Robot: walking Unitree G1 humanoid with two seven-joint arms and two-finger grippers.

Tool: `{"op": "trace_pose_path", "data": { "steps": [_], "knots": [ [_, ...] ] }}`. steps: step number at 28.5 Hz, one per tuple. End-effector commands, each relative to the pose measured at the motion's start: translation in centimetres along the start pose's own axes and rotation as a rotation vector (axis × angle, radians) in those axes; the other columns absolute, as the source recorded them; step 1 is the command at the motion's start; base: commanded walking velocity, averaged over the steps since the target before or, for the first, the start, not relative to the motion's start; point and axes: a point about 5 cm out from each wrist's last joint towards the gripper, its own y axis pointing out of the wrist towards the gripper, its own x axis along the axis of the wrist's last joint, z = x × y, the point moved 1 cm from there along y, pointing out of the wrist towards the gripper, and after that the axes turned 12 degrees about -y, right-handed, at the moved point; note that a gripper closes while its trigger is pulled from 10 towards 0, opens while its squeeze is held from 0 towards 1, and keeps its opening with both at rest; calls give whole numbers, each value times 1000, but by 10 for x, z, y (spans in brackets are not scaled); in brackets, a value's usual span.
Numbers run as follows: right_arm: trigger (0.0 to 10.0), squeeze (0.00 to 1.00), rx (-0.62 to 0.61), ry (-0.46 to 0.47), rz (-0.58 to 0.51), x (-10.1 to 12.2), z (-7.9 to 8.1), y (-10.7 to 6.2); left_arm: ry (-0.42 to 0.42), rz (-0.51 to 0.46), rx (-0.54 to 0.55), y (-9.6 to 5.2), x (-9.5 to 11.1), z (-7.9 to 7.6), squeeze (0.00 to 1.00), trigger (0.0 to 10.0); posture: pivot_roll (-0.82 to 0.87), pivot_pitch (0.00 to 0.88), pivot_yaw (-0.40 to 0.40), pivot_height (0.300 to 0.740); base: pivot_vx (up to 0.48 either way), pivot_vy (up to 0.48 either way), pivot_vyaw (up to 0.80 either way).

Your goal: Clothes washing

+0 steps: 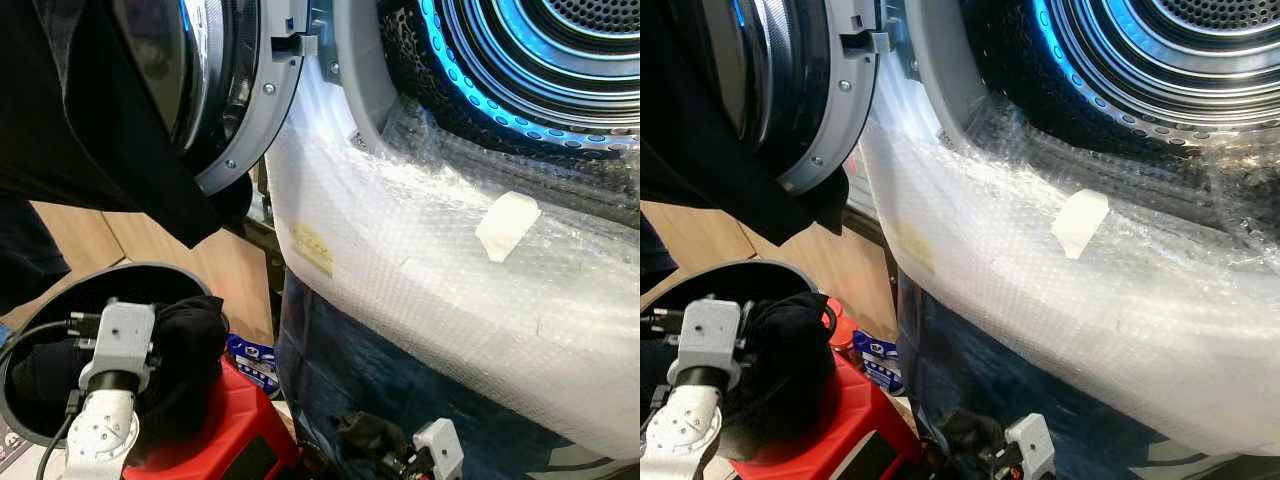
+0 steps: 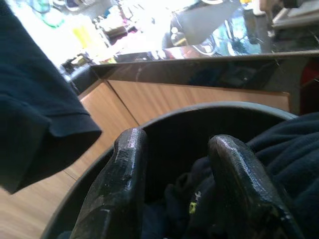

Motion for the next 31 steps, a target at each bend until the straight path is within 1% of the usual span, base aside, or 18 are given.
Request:
{"op": "trace_pose_path", "data": {
  "steps": [1, 3, 5, 7, 13, 14, 15, 16, 17, 18, 19, 20, 22, 27, 28, 29, 30, 31],
  "knots": [
    [0, 0, -4, 14, -2, 0, 1, -3, 14, -15, 22, -1, -2, 0, 0, 10000, 89, 108, -11, 740, 0, 0, 0],
    [0, 0, -4, 14, -2, 1, 1, -4, 14, -18, 24, -1, -2, 0, 0, 10000, 89, 108, -11, 740, 0, 0, 0],
    [0, 0, 48, 3, -69, 18, 10, -8, 4, 3, 27, 0, -12, 0, 0, 10000, 87, 103, -13, 740, 0, 0, 0],
    [0, 0, 74, 0, -97, 26, 15, -10, 1, 10, 30, 0, -16, -1, 0, 10000, 87, 103, -13, 740, 0, 0, 0],
    [0, 0, 74, 2, -95, 27, 15, -10, 1, 7, 31, 0, -17, -1, 0, 10000, 87, 103, -13, 740, 0, 0, 0],
    [0, 0, 144, -33, -316, 88, 13, -26, -14, 18, 13, 4, -20, -6, 0, 10000, 41, 97, -12, 740, 0, 0, 0],
    [0, 0, 277, -59, -474, 135, 29, -41, -25, 24, 0, 7, -23, -9, 0, 10000, 45, 93, -14, 740, 0, 0, 0],
    [0, 0, 404, -80, -578, 166, 48, -55, -33, 27, -8, 9, -24, -12, 0, 10000, 46, 92, -14, 740, 0, 0, 0],
    [0, 0, 490, -90, -661, 189, 61, -64, -36, 25, -13, 10, -25, -14, 0, 10000, 47, 91, -13, 740, 0, 0, 0],
    [0, 0, 490, -90, -661, 189, 61, -64, -36, 25, -13, 10, -25, -14, 0, 10000, 47, 91, -13, 740, 0, 0, 0],
    [0, 0, 506, -83, -713, 200, 63, -68, -31, 18, -17, 10, -26, -15, 0, 10000, 49, 91, -13, 740, 0, 0, 0],
    [0, 0, 506, -83, -713, 200, 63, -68, -31, 18, -17, 10, -26, -15, 0, 10000, 49, 91, -13, 740, 0, 0, 0],
    [0, 0, 518, -90, -747, 212, 63, -72, -29, 14, -19, 9, -27, -15, 0, 10000, 48, 90, -14, 740, 0, 0, 0],
    [0, 0, 561, -90, -767, 228, 69, -81, -27, 12, -25, 9, -30, -17, 0, 10000, 48, 90, -15, 740, 0, 0, 0],
    [0, 0, 561, -103, -811, 243, 69, -83, -30, 14, -26, 10, -31, -18, 0, 10000, 42, 90, -12, 740, 0, 0, 0],
    [0, 0, 561, -103, -811, 243, 69, -83, -30, 14, -26, 10, -31, -18, 0, 10000, 42, 90, -12, 740, 0, 0, 0],
    [0, 0, 554, -119, -870, 260, 65, -83, -31, 19, -31, 10, -33, -19, 0, 10000, 34, 91, -5, 740, 0, 0, 0],
    [0, 0, 554, -122, -885, 265, 64, -83, -31, 20, -33, 10, -33, -20, 0, 10000, 34, 91, -5, 740, 0, 0, 0]
  ]
}}
